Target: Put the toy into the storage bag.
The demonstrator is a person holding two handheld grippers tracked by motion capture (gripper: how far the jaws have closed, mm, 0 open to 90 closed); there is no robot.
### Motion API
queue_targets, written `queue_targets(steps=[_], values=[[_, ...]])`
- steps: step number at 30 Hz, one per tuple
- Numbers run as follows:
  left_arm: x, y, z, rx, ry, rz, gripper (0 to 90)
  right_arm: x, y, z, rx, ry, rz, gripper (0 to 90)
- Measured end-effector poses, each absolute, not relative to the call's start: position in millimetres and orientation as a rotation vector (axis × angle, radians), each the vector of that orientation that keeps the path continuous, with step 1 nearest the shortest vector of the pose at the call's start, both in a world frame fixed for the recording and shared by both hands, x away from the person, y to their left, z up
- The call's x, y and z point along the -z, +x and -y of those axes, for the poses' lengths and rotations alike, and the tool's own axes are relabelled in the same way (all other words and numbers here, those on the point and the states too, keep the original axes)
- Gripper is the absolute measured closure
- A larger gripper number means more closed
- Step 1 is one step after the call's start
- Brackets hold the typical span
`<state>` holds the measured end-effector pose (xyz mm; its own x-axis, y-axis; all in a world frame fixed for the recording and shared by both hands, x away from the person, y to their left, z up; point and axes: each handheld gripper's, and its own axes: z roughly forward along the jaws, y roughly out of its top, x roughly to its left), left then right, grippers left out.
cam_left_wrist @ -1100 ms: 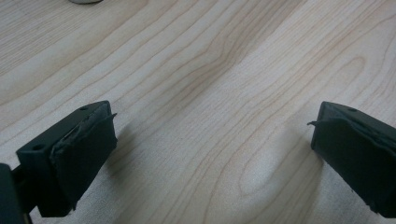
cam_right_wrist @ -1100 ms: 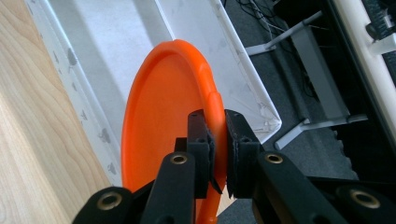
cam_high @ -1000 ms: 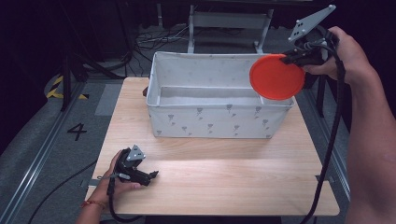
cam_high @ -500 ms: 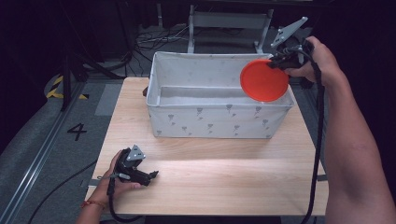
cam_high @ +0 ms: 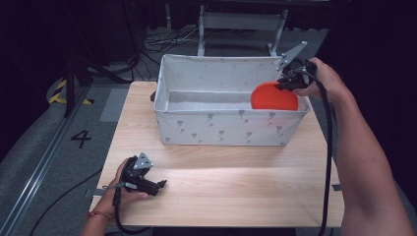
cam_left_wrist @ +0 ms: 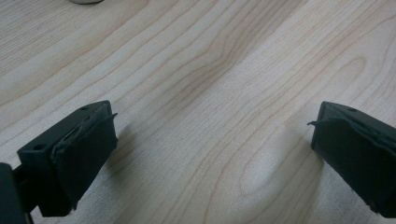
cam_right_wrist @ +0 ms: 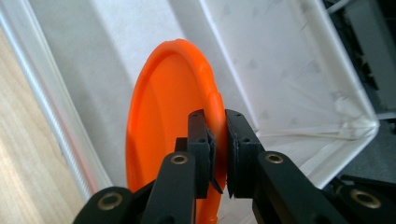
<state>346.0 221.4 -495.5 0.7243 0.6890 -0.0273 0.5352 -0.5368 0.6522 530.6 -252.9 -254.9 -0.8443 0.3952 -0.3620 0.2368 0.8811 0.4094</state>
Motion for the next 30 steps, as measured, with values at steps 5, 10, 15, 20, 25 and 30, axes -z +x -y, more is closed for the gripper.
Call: queue_targets(steps=[5, 10, 15, 20, 25, 30], values=[[496, 346, -221, -0.307, 2.275, -0.922, 0.4, 270, 529, 261, -0.466, 0.453, -2.662, 82.3], [496, 346, -221, -0.307, 2.274, -0.922, 0.4, 278, 528, 266, -0.458, 0.444, -2.706, 82.2], [495, 346, -221, -0.308, 2.274, -0.924, 0.4, 282, 526, 267, -0.449, 0.433, -2.742, 82.1], [496, 346, -221, -0.308, 2.274, -0.925, 0.4, 288, 525, 262, -0.402, 0.376, -2.779, 82.0], [495, 346, -221, -0.308, 2.274, -0.924, 0.4, 294, 524, 259, -0.362, 0.354, -2.811, 81.8], [496, 346, -221, -0.308, 2.274, -0.924, 0.4, 295, 522, 257, -0.335, 0.319, -2.827, 81.5]])
